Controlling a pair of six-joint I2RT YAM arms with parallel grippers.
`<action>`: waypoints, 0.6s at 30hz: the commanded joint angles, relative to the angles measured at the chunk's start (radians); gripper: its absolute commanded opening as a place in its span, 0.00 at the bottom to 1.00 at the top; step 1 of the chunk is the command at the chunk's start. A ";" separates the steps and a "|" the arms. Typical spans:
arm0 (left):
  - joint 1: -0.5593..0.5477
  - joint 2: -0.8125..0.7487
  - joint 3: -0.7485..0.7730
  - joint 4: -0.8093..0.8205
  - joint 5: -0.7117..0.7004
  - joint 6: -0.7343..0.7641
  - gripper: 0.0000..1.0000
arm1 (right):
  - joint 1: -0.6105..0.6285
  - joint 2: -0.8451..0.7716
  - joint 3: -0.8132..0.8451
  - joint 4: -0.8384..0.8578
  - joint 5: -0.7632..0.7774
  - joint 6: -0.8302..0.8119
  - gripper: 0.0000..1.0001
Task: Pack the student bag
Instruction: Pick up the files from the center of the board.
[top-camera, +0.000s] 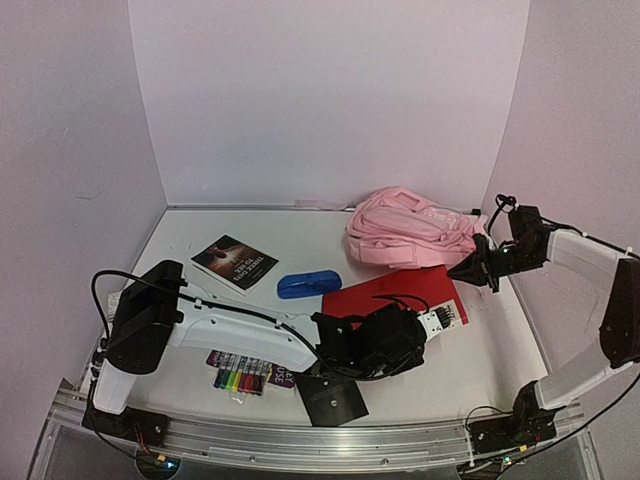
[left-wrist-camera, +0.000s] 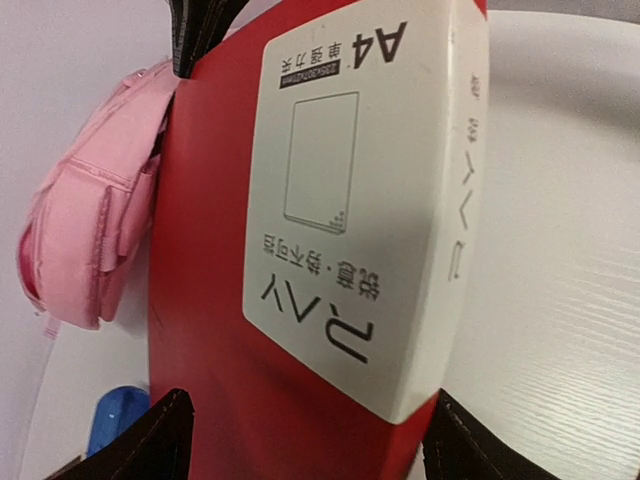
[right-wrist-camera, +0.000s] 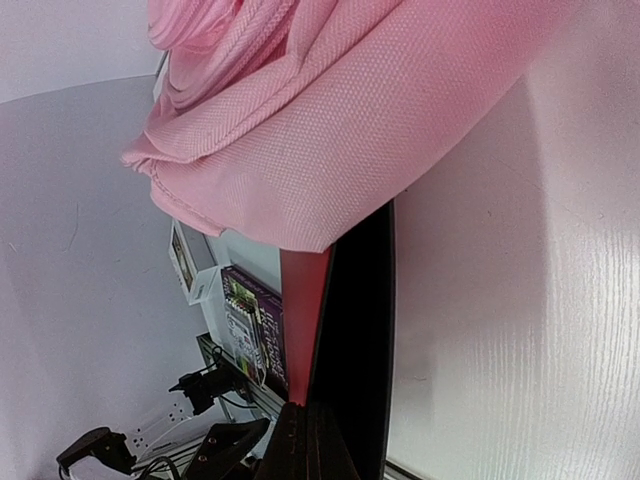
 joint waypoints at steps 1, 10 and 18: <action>0.001 0.003 0.057 0.074 -0.162 0.081 0.75 | 0.009 -0.064 0.015 0.136 -0.031 0.029 0.00; 0.001 -0.066 -0.011 0.144 -0.176 0.129 0.30 | 0.009 -0.087 -0.005 0.135 -0.045 0.041 0.00; 0.008 -0.119 -0.060 0.267 -0.226 0.267 0.05 | 0.010 -0.098 0.006 0.132 -0.046 0.030 0.27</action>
